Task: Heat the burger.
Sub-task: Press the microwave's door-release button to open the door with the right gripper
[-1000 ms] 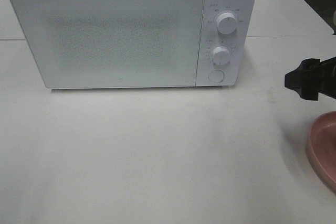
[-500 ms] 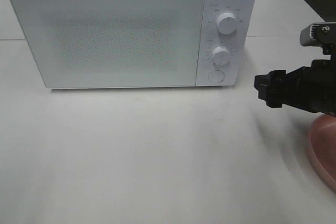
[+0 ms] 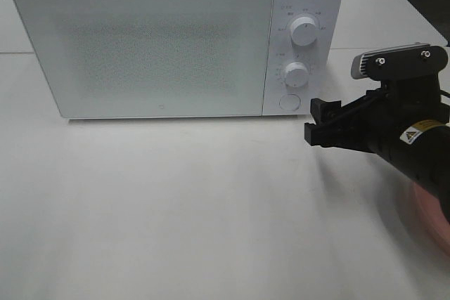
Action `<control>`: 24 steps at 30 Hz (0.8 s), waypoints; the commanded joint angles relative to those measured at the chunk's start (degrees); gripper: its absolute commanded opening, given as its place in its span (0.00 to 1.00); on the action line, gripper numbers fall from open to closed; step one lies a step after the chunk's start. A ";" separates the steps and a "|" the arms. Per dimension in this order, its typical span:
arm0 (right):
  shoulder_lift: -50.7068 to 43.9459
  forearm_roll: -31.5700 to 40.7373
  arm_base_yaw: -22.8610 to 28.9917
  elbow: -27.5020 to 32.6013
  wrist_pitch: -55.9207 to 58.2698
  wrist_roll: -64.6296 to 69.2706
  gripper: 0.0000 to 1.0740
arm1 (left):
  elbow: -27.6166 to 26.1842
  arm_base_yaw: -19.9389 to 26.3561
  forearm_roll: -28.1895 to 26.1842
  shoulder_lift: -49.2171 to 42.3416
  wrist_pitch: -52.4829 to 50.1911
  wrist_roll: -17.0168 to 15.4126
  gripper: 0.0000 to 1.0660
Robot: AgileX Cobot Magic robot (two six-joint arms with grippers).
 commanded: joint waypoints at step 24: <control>7.45 9.97 10.89 -0.06 -10.94 17.13 0.66 | 0.23 -0.23 -0.57 -0.57 -0.80 0.00 0.94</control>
